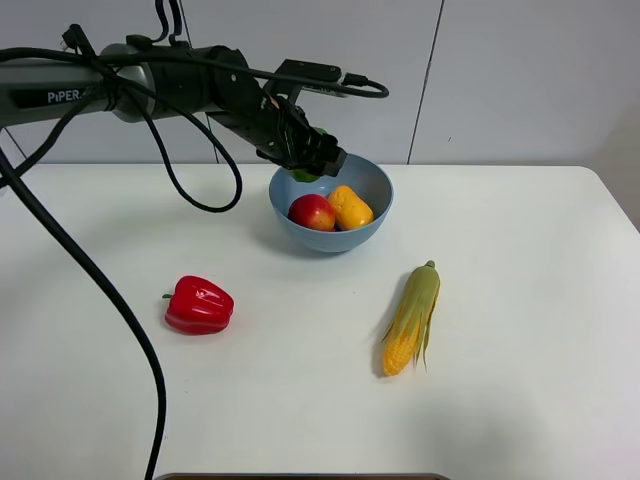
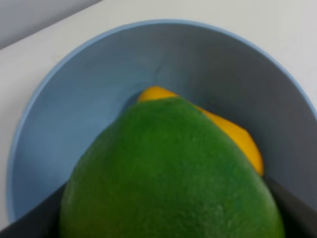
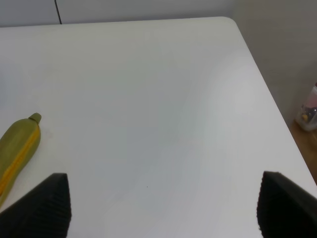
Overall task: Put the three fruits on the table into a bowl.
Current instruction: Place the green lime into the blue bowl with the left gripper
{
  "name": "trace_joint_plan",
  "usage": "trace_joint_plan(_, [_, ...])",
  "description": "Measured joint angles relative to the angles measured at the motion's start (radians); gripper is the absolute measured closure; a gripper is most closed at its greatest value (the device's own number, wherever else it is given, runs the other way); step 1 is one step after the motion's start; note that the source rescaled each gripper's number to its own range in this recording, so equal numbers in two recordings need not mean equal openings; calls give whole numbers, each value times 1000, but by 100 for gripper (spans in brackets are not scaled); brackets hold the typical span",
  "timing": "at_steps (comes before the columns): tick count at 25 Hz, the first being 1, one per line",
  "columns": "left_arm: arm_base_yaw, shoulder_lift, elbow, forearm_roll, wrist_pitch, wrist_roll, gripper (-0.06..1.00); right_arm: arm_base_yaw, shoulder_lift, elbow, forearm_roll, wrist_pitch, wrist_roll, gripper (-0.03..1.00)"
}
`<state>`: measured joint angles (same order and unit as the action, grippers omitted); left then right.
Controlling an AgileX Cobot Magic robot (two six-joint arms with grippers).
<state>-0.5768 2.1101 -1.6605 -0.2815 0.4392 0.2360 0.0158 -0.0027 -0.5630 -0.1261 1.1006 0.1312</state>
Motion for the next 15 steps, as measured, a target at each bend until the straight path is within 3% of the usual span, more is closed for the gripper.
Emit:
trace_joint_plan(9, [-1, 40, 0, -5, -59, 0, 93, 0, 0, 0, 0, 0, 0, 48])
trace_joint_plan(10, [-1, 40, 0, -5, -59, 0, 88, 0, 0, 0, 0, 0, 0, 48])
trace_joint_plan(12, [-1, 40, 0, -5, -66, 0, 65, 0, 0, 0, 0, 0, 0, 48])
trace_joint_plan(15, [-1, 40, 0, -5, -67, 0, 23, 0, 0, 0, 0, 0, 0, 48])
